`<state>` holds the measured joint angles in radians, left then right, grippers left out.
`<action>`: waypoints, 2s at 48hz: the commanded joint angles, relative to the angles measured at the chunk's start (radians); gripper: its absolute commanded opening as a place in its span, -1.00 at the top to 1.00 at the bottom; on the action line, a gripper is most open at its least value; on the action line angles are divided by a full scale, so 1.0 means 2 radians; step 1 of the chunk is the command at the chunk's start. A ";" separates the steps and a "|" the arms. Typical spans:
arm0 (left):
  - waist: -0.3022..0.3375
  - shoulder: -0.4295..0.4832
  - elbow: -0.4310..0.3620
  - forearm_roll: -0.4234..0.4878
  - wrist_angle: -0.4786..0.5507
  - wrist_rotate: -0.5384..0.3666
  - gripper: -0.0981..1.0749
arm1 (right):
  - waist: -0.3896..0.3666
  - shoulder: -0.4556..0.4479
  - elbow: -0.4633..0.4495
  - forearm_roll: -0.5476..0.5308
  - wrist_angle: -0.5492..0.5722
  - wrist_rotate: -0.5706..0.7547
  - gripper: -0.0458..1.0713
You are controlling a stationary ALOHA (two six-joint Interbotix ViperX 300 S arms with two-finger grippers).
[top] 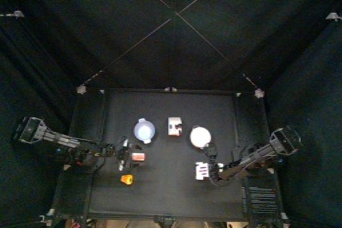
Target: Grab sushi roll
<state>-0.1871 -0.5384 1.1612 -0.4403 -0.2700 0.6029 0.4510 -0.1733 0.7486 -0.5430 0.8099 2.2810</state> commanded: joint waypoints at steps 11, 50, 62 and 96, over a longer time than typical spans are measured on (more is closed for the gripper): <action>-0.002 -0.001 -0.006 0.003 -0.007 0.002 -0.83 | -0.004 0.004 0.005 0.012 -0.019 0.001 -0.81; -0.002 -0.001 -0.001 0.009 -0.008 0.001 -0.83 | -0.008 0.069 0.009 0.031 -0.080 0.000 -0.81; -0.002 -0.001 0.001 0.009 -0.013 0.002 -0.83 | -0.008 0.069 0.010 0.031 -0.087 0.000 -0.80; -0.002 -0.001 0.002 0.009 -0.023 0.001 -0.83 | -0.008 0.061 0.012 0.030 -0.088 -0.001 -0.32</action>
<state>-0.1887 -0.5384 1.1781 -0.4249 -0.3083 0.6059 0.4372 -0.0230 0.7762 -0.4801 0.6305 2.2764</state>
